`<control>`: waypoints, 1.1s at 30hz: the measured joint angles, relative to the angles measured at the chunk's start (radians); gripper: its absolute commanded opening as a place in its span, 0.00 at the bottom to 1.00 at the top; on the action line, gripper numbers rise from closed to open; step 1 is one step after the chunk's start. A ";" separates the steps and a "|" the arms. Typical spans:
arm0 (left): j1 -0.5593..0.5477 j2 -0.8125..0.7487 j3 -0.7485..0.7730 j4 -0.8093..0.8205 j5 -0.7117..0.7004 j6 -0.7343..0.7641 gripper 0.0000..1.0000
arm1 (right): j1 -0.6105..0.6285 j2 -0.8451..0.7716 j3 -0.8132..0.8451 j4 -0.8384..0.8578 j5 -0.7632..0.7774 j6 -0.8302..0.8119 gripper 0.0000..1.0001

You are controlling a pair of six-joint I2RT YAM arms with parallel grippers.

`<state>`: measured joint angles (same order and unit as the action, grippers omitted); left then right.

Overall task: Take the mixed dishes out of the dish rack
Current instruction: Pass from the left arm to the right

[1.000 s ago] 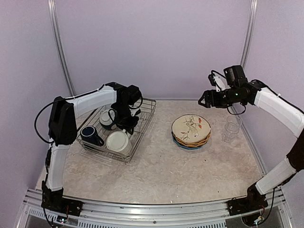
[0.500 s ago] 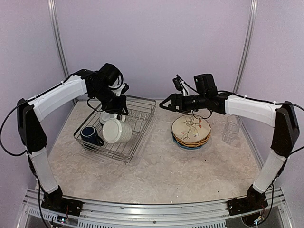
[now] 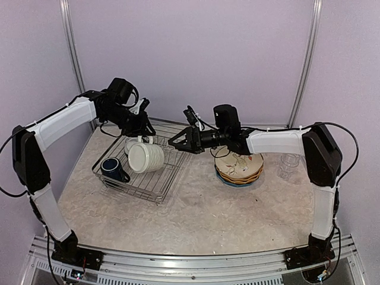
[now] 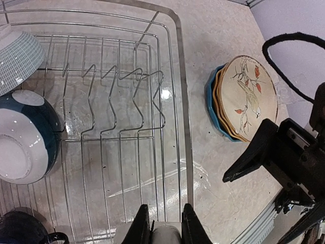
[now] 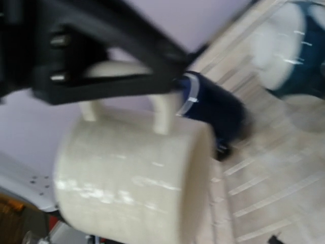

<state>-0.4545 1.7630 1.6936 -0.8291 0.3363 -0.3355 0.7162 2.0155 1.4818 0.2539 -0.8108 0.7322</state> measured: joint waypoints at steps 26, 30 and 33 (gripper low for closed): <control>0.161 0.007 -0.167 0.388 0.536 -0.196 0.00 | 0.054 0.306 0.146 0.838 -0.255 0.557 0.53; 0.161 0.017 -0.192 0.455 0.584 -0.237 0.00 | 0.054 0.359 0.176 0.929 -0.254 0.659 0.21; 0.161 0.022 -0.206 0.495 0.605 -0.255 0.00 | 0.054 0.376 0.189 0.966 -0.252 0.700 0.00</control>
<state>-0.2935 1.7851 1.4879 -0.3340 0.9409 -0.5903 0.7704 2.3913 1.6707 1.2198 -1.0626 1.4326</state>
